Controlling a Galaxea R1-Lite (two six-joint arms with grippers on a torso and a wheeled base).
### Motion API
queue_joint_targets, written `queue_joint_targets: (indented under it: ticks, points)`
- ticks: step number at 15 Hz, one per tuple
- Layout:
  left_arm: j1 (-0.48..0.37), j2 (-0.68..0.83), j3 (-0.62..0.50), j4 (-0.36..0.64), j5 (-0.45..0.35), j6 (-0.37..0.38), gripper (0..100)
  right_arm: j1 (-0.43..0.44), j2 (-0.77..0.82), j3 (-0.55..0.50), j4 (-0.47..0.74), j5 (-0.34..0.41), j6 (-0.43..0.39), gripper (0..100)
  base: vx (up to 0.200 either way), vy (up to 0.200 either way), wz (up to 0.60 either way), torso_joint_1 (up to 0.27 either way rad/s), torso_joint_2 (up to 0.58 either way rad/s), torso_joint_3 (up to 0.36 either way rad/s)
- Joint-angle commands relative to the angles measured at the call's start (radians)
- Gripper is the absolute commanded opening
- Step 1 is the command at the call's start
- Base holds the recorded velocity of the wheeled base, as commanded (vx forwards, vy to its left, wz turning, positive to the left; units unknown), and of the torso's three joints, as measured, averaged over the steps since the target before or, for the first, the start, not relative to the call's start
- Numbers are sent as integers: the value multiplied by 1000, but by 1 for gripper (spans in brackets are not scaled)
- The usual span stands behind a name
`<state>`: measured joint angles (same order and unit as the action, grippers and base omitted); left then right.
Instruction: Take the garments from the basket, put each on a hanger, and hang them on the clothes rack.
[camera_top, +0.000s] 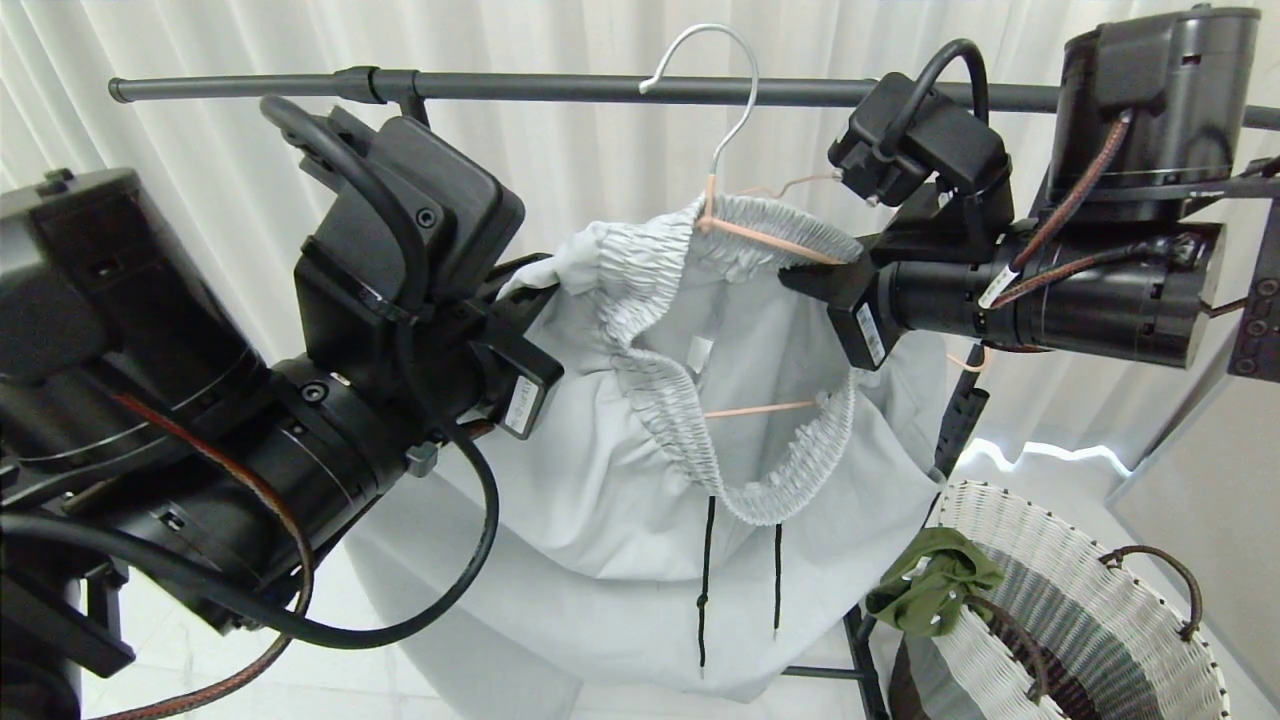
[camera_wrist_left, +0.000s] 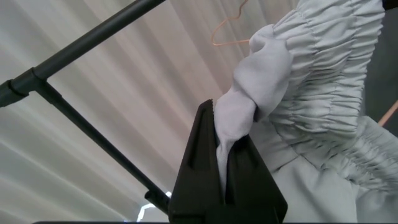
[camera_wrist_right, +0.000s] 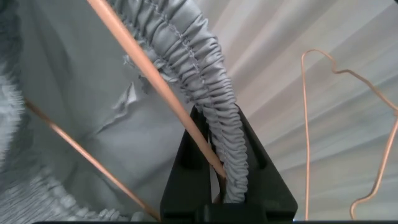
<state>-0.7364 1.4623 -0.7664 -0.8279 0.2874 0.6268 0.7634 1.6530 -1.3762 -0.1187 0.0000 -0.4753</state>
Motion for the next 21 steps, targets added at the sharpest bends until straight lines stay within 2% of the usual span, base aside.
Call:
queue_joint_targets:
  ticks: [1, 3, 4, 8, 12, 16, 20, 21]
  points:
    - [0, 3, 1, 1, 1, 1, 0, 1, -2, 0, -6, 2, -8, 0, 0, 0, 0, 0, 0, 0]
    - [0, 4, 2, 1, 1, 1, 0, 1, -4, 3, -22, 46, -32, 0, 0, 0, 0, 0, 0, 0]
    - [0, 6, 1, 1, 1, -1, 100, 1, -5, 8, -41, 66, -65, 0, 0, 0, 0, 0, 0, 0]
    - [18, 3, 7, 1, 2, -1, 100, -1, -12, 9, -91, 100, -164, 0, 0, 0, 0, 0, 0, 0]
    - [26, -28, 18, 1, 1, -16, 100, -30, -24, 9, -96, 100, -180, 0, 0, 0, 0, 0, 0, 0]
    - [28, -92, 39, 0, -30, -70, 100, -85, -41, 8, -96, 98, -180, 0, 0, 0, 0, 0, 0, 0]
    - [57, -162, 127, 1, -31, -82, 100, -99, -55, 9, -94, 100, -180, 0, 0, 0, 0, 0, 0, 0]
    - [86, -212, 208, 1, -44, -85, 100, -99, -59, 9, -94, 101, -180, 0, 0, 0, 0, 0, 0, 0]
